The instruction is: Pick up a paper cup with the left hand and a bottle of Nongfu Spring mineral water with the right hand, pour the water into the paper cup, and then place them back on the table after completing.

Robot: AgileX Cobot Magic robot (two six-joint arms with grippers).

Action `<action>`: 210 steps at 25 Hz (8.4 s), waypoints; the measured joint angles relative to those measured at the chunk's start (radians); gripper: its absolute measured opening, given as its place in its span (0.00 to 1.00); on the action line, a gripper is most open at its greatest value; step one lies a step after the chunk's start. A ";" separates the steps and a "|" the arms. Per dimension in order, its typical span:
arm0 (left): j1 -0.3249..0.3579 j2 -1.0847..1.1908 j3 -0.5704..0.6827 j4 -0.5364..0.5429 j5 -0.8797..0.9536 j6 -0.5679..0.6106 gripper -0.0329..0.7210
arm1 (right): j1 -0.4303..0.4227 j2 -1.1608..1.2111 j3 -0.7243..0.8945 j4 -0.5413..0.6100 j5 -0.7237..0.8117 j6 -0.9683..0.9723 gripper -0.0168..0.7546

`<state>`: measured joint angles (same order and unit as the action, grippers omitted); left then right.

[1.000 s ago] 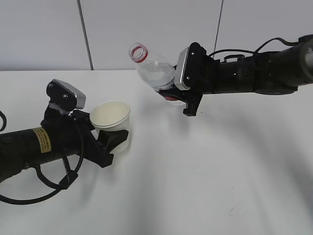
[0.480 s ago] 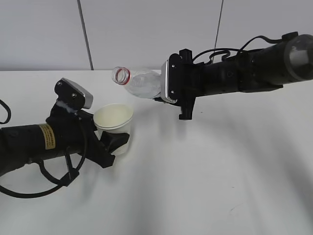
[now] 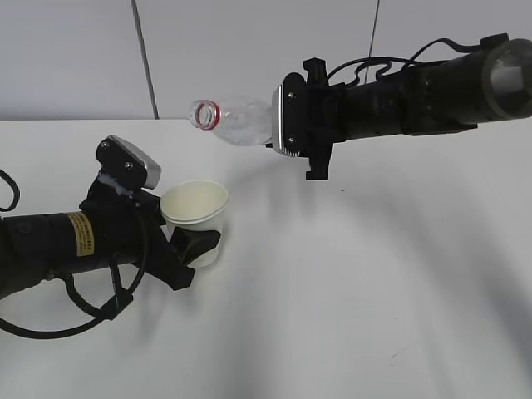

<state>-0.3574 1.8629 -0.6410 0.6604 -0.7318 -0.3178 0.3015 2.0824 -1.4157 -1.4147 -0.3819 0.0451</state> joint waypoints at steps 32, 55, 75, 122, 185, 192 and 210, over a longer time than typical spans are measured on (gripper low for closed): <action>0.000 0.022 0.000 0.017 -0.064 -0.002 0.57 | 0.013 0.000 -0.072 -0.269 0.107 -0.063 0.51; 0.000 0.022 0.000 0.063 -0.065 -0.003 0.57 | 0.013 0.000 -0.072 -0.271 0.123 -0.182 0.51; 0.000 0.022 0.000 0.064 -0.066 -0.003 0.57 | 0.013 0.000 -0.072 -0.271 0.138 -0.234 0.51; 0.000 0.022 0.000 0.065 -0.060 -0.003 0.57 | 0.013 0.000 -0.072 -0.271 0.156 -0.258 0.51; 0.097 0.034 0.000 -0.042 -0.131 -0.003 0.57 | 0.001 0.000 -0.050 -0.268 0.025 0.839 0.51; 0.097 0.034 0.000 -0.066 -0.143 0.002 0.57 | -0.037 -0.007 0.030 -0.163 -0.065 0.880 0.51; 0.098 0.154 0.000 -0.079 -0.315 0.091 0.57 | -0.145 -0.017 0.314 0.393 -0.402 0.425 0.51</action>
<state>-0.2590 2.0170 -0.6410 0.5812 -1.0469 -0.2273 0.1567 2.0653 -1.1013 -1.0219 -0.7834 0.4699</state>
